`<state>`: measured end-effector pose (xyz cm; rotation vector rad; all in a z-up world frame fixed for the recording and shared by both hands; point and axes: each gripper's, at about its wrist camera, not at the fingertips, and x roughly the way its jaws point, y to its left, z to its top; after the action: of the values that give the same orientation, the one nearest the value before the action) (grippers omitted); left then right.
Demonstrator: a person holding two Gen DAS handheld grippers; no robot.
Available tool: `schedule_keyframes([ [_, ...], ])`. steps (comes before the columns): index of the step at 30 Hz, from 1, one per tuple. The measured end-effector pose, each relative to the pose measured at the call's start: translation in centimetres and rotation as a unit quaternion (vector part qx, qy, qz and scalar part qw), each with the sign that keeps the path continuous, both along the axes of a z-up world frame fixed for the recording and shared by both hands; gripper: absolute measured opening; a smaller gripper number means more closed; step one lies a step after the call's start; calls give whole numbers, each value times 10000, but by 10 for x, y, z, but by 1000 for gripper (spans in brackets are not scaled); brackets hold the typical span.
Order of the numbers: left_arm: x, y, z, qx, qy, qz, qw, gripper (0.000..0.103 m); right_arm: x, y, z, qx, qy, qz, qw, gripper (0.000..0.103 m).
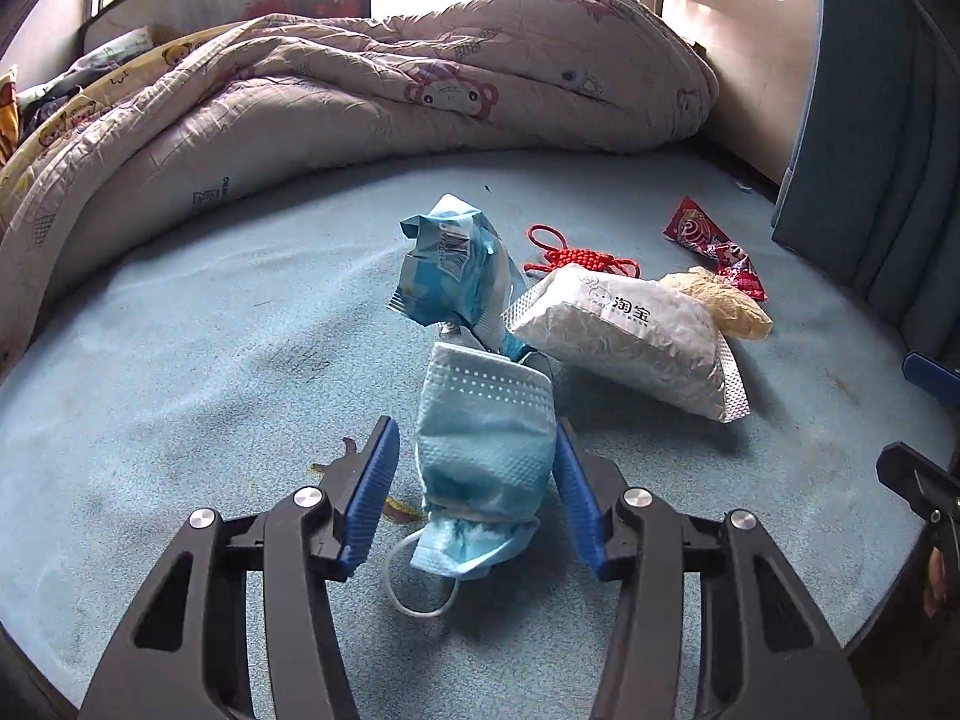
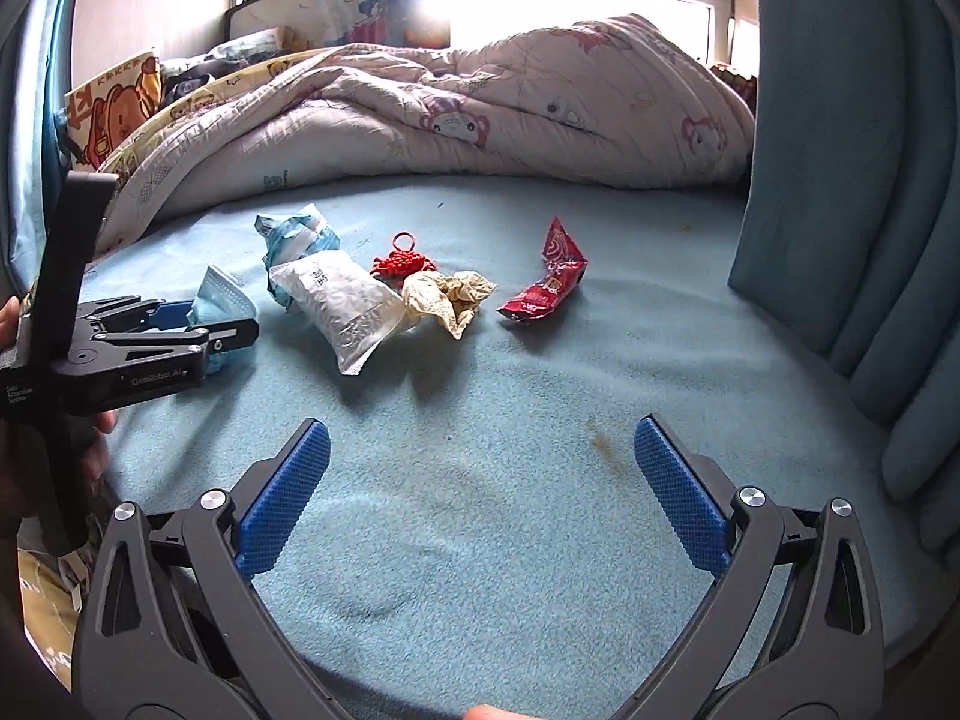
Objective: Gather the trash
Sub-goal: 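Grasp the blue face mask with the left tool while the right tool grasps the red candy wrapper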
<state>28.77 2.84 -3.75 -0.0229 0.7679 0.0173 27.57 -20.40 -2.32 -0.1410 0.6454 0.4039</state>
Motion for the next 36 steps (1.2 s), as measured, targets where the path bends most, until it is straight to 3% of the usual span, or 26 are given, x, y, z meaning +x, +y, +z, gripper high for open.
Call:
schedule_keyframes([
  [1, -1, 0, -1, -40, 3, -33, 10000, 45, 5, 1, -2, -15, 41, -32, 10000, 98],
  [2, -2, 1, -1, -86, 0, -100, 9999, 33, 11, 1, -4, -29, 91, -68, 9999, 98],
  [9, -4, 7, -3, -246, -26, -141, 9996, 31, 57, -2, -8, -199, 343, -475, 9981, 98],
  [14, -2, 3, -6, -182, -4, -165, 9997, 31, 103, -13, 3, -13, 377, -918, 9951, 97],
  [18, 1, 5, -8, -285, 47, -173, 9994, 31, 142, -6, 1, 210, 738, -907, 9929, 81],
  [22, 1, 5, -8, -286, 34, -174, 9994, 31, 167, 15, -11, 51, 1035, -818, 9912, 70],
  [24, 0, 4, -8, -239, 19, -167, 9996, 31, 175, 22, -20, -59, 1204, -822, 9893, 51],
  [26, 0, 4, -8, -232, 12, -162, 9996, 31, 177, 27, -25, -165, 1230, -858, 9886, 44],
  [27, 0, 4, -7, -249, 11, -162, 9996, 31, 176, 27, -24, -183, 1213, -851, 9888, 26],
  [28, 0, 5, -7, -271, 11, -160, 9995, 31, 174, 27, -24, -163, 1198, -847, 9890, 21],
  [36, -17, 2, -2, -170, -88, -73, 9998, 31, 139, 2, -3, -54, 753, -945, 9927, 13],
])
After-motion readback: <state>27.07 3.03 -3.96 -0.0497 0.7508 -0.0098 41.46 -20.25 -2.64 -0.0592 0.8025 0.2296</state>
